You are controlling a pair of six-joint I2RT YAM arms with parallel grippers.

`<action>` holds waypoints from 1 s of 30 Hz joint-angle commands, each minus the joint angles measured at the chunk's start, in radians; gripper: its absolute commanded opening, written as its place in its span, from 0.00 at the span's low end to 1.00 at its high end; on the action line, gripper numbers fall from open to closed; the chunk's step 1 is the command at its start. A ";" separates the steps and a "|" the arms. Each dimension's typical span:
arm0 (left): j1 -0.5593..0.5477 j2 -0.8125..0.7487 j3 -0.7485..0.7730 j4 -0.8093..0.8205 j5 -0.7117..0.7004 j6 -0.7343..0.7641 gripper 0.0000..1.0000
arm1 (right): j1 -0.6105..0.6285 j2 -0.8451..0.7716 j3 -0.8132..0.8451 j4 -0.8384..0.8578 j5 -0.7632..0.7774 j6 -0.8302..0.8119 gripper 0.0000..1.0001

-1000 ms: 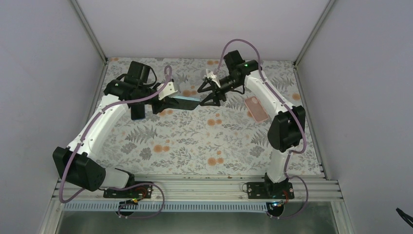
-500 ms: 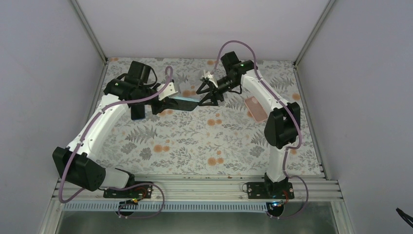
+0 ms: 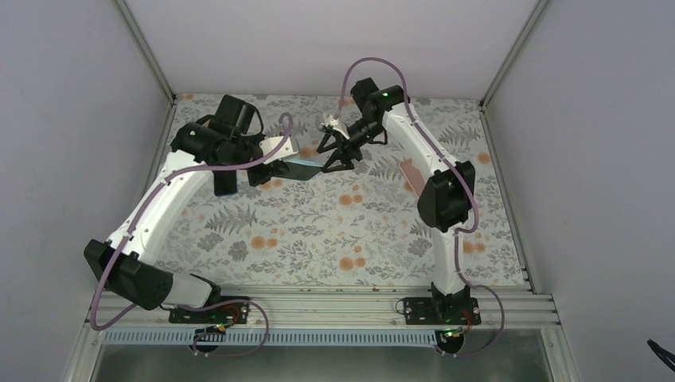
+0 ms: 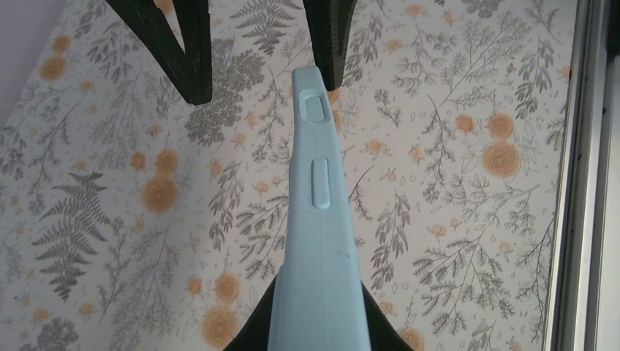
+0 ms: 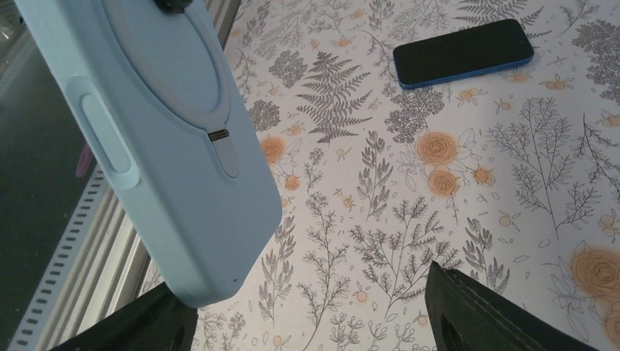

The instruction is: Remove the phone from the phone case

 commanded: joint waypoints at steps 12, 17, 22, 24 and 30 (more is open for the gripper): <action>-0.145 -0.043 0.062 -0.227 0.090 0.024 0.02 | -0.022 0.138 0.137 0.145 0.329 -0.065 0.82; -0.147 -0.037 0.066 -0.219 0.067 0.033 0.02 | -0.025 0.083 0.087 0.078 0.278 -0.116 0.82; -0.145 -0.052 0.017 -0.145 0.014 0.024 0.02 | -0.021 -0.157 -0.213 0.061 0.153 -0.185 0.81; -0.145 -0.050 0.000 -0.124 0.015 0.025 0.02 | -0.013 -0.259 -0.351 0.103 0.115 -0.170 0.79; -0.145 -0.035 -0.014 -0.094 0.023 0.019 0.02 | -0.002 -0.442 -0.599 0.215 0.016 -0.117 0.75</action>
